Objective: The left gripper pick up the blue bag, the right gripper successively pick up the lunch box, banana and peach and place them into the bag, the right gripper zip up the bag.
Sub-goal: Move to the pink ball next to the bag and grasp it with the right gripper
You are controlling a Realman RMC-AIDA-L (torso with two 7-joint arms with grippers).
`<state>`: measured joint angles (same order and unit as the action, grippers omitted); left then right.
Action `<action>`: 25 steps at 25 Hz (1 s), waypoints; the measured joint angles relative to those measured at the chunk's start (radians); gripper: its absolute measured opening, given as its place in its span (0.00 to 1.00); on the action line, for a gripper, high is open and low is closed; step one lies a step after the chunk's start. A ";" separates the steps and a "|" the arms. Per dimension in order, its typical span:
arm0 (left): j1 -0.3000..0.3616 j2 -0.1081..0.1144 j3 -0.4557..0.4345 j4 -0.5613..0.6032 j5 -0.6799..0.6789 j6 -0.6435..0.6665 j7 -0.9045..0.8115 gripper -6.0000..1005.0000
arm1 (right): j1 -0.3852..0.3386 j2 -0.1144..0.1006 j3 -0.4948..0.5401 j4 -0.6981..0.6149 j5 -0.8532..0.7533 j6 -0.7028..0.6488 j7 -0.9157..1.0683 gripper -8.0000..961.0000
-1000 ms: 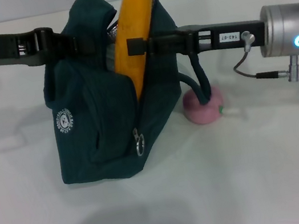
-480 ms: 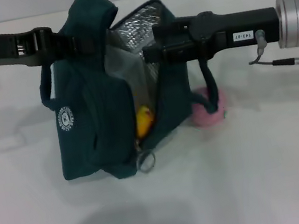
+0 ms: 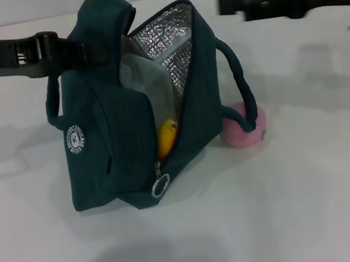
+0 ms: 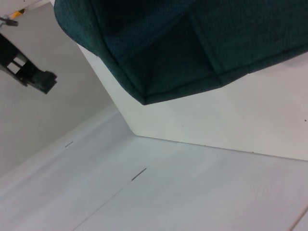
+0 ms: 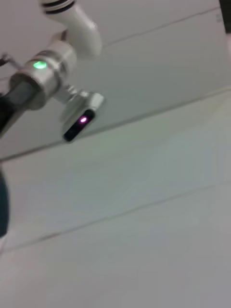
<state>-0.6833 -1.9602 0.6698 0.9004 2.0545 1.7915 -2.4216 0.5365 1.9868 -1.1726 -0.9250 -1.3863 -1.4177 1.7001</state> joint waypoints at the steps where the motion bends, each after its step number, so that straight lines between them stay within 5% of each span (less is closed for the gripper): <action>1: 0.000 0.000 0.000 0.000 0.000 0.000 0.000 0.04 | -0.032 -0.014 0.005 -0.053 -0.039 0.004 0.035 0.91; 5: 0.000 0.000 -0.003 0.000 -0.003 0.000 0.000 0.04 | -0.098 -0.034 0.046 -0.168 -0.234 -0.003 0.143 0.91; 12: 0.000 -0.001 -0.007 0.000 -0.005 -0.002 -0.001 0.04 | -0.148 -0.005 0.105 -0.132 -0.452 -0.036 0.082 0.91; 16: 0.001 -0.005 -0.007 0.000 -0.006 -0.003 0.000 0.04 | -0.148 0.020 0.099 -0.078 -0.488 -0.025 -0.012 0.91; 25: 0.001 -0.008 -0.007 0.000 -0.007 -0.002 0.005 0.04 | -0.081 0.028 0.045 0.066 -0.463 0.060 -0.151 0.91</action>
<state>-0.6825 -1.9680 0.6628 0.9004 2.0477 1.7892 -2.4168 0.4553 2.0148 -1.1274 -0.8586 -1.8492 -1.3577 1.5494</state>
